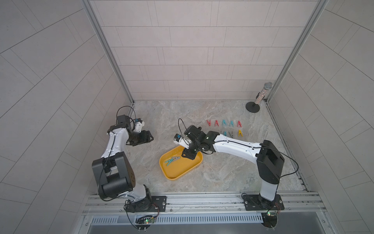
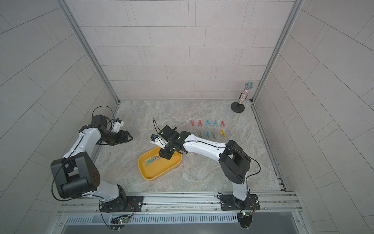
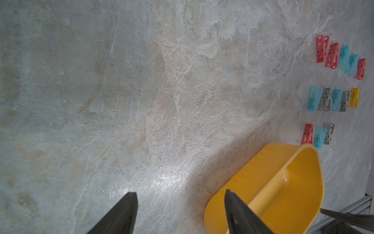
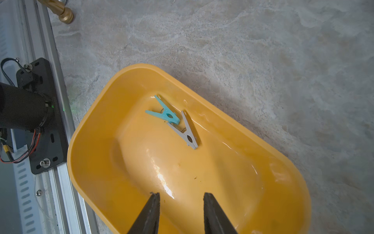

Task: Take the clothespins out of the storage box
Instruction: Pick up the clothespin from the storage box.

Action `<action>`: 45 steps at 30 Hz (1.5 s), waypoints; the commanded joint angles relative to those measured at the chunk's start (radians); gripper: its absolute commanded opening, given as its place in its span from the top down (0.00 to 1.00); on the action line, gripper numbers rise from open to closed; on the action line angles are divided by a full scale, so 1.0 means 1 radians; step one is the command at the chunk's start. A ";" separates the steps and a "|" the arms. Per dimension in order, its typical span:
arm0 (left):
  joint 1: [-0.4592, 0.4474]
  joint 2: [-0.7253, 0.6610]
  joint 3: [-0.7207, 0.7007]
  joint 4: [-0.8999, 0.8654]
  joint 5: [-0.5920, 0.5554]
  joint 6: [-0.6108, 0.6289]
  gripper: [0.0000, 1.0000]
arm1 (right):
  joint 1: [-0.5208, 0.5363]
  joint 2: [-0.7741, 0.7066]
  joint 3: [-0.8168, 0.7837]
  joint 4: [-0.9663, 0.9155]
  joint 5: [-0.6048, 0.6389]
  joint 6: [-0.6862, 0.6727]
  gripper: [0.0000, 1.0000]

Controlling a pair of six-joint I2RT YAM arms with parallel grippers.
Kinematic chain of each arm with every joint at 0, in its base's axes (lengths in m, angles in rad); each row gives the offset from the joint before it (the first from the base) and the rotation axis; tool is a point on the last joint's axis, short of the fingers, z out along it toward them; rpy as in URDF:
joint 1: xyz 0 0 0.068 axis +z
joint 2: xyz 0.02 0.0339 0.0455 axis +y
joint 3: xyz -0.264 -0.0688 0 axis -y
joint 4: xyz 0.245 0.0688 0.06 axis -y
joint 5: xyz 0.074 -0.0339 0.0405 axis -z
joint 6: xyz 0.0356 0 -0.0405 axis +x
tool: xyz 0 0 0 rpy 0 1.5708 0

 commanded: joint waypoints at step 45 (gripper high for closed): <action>0.010 -0.020 -0.001 -0.023 0.011 0.010 0.25 | 0.068 0.379 0.298 -0.115 0.169 -0.251 0.53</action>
